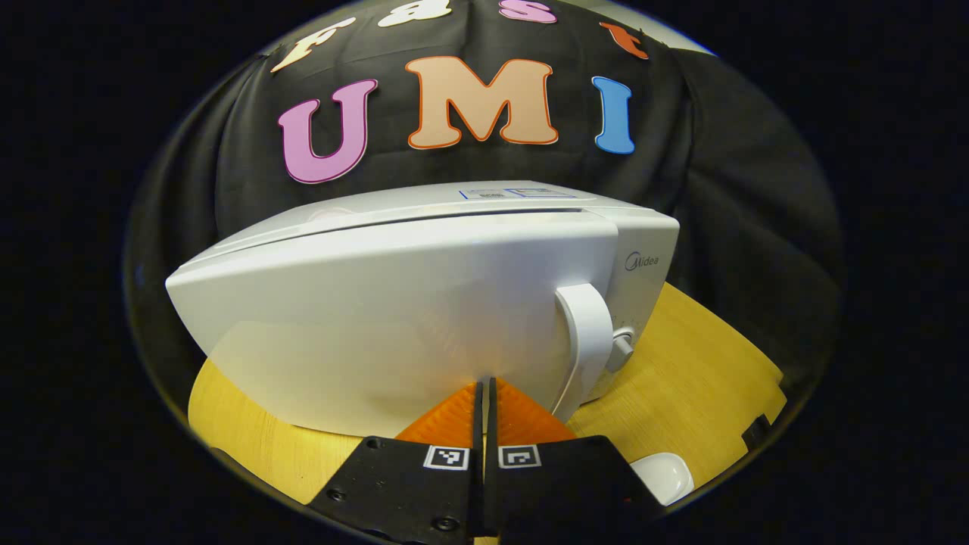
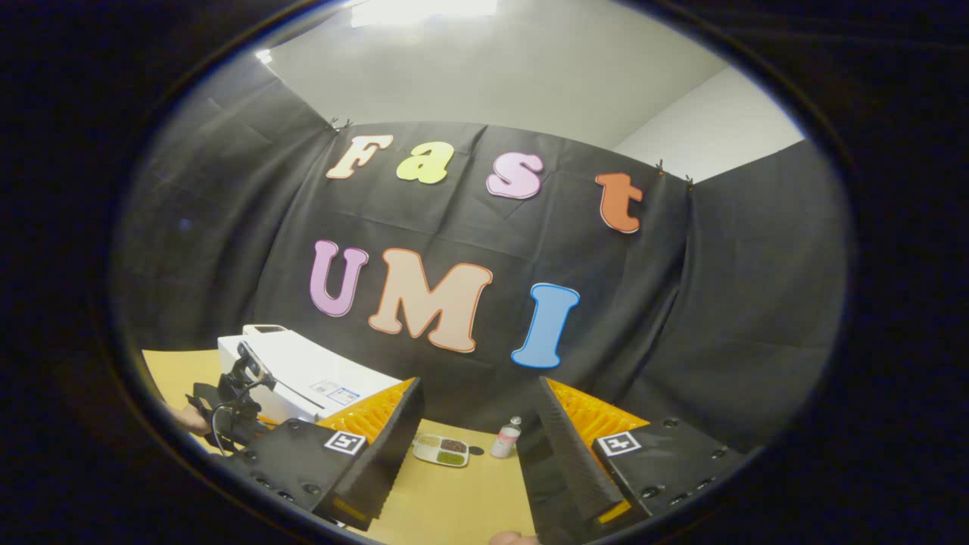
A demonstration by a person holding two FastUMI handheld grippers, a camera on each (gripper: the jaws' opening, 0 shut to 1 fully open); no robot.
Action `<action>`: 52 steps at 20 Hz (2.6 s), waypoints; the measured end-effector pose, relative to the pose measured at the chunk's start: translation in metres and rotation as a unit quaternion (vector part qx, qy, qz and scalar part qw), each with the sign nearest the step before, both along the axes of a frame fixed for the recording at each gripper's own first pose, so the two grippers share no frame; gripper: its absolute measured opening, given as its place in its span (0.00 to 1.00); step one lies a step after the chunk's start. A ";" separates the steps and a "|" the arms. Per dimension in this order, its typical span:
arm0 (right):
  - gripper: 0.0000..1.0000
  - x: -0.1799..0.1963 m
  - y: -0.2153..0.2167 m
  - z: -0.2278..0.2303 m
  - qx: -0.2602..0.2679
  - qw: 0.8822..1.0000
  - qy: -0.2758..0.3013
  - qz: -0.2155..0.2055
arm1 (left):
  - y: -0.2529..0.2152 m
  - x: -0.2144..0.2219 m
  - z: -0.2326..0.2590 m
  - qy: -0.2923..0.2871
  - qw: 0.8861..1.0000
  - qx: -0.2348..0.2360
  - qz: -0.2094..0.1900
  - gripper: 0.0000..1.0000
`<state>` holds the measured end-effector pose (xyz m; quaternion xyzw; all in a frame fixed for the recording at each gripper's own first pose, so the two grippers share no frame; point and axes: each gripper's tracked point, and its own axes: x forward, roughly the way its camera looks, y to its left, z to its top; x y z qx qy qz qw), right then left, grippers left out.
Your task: Open the microwave oven with the left hand, put the food in, and close the microwave oven.
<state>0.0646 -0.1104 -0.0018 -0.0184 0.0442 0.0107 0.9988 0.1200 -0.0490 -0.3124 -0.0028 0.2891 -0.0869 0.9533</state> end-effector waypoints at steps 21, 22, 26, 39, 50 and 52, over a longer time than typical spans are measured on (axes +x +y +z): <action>0.95 0.015 0.062 -0.035 0.041 0.998 0.024 0.028 | 0.047 -0.048 0.272 -0.223 0.974 0.004 0.047 0.00; 0.95 0.018 0.067 -0.036 0.046 0.998 0.024 0.031 | 0.053 -0.049 0.291 -0.245 0.968 0.001 0.054 0.00; 0.95 0.026 0.080 -0.035 0.056 0.997 0.022 0.040 | 0.070 -0.058 0.328 -0.274 0.959 0.037 0.059 0.00; 0.97 0.037 0.108 -0.031 0.067 0.995 0.011 0.078 | 0.073 -0.079 0.336 -0.303 0.949 0.019 0.090 0.96; 0.94 0.032 0.099 -0.024 0.081 0.994 0.007 0.069 | 0.083 -0.078 0.327 -0.287 0.952 0.004 0.110 0.96; 0.94 0.031 0.097 -0.020 0.078 0.994 0.003 0.071 | 0.078 -0.074 0.329 -0.287 0.952 0.004 0.105 0.96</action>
